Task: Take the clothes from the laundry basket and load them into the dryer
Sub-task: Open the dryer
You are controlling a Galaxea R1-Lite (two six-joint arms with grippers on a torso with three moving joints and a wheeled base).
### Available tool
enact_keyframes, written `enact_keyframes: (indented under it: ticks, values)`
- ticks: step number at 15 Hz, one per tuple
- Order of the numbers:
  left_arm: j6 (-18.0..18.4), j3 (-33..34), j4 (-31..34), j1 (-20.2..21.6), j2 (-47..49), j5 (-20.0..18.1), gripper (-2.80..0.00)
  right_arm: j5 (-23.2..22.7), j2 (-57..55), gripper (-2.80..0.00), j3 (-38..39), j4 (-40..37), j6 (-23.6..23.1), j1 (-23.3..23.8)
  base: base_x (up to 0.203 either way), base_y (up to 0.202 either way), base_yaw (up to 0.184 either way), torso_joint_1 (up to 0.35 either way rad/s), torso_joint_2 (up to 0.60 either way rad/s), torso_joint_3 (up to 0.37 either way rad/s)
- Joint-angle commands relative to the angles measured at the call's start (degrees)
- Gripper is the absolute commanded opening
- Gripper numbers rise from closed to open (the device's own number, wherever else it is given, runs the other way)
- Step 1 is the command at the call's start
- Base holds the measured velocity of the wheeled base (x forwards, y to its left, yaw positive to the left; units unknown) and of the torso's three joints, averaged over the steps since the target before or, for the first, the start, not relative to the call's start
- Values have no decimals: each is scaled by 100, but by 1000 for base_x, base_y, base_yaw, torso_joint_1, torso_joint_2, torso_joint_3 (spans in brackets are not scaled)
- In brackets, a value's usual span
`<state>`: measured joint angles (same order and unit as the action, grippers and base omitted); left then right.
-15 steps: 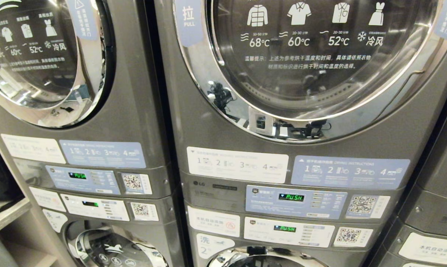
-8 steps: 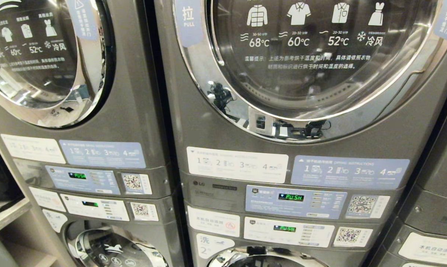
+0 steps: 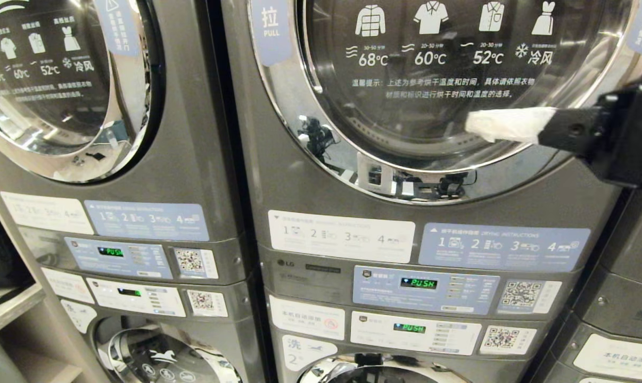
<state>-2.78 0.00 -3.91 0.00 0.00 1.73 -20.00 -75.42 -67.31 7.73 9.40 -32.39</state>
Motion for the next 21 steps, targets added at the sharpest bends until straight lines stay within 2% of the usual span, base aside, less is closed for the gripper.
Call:
enact_keyframes:
  ticks: [1, 3, 6, 7, 9, 12, 16, 19, 21]
  values:
    - [-3, 114, -4, 0, 0, 3, -280, -13, -643, 0, -332, 21, -15, -345, 0, 0, 0, 0, 0, 0]
    - [-3, 114, -4, 0, 0, 3, -280, 143, -813, 0, -343, 412, -86, -609, 0, 0, 0, 0, 0, 0]
    - [-3, 114, -4, 0, 0, 3, -280, 1517, -1378, 0, -387, 2025, -193, -1168, 0, 0, 0, 0, 0, 0]
    - [-3, 114, -4, 0, 0, 3, -280, 1945, -1659, 0, -379, 2723, -422, -1334, 0, 0, 0, 0, 0, 0]
    - [-3, 114, -4, 0, 0, 3, -280, 2303, -2088, 0, -354, 3419, -1205, -1607, 0, 0, 0, 0, 0, 0]
    - [-3, 114, -4, 0, 0, 3, -280, 2612, -2654, 0, -715, 3576, -1609, -1734, 0, 0, 0, 0, 0, 0]
    - [-3, 114, -4, 0, 0, 3, -280, 3068, -3467, 0, -1542, 3720, -1761, -1724, 0, 0, 0, 0, 0, 0]
    - [-3, 114, -4, 0, 0, 3, -280, 3107, -4015, 0, -2379, 3686, -1750, -1684, 0, 0, 0, 0, 0, 0]
    - [-3, 114, -4, 0, 0, 3, -280, 3002, -4186, 0, -2876, 3349, -1672, -1511, 0, 0, 0, 0, 0, 0]
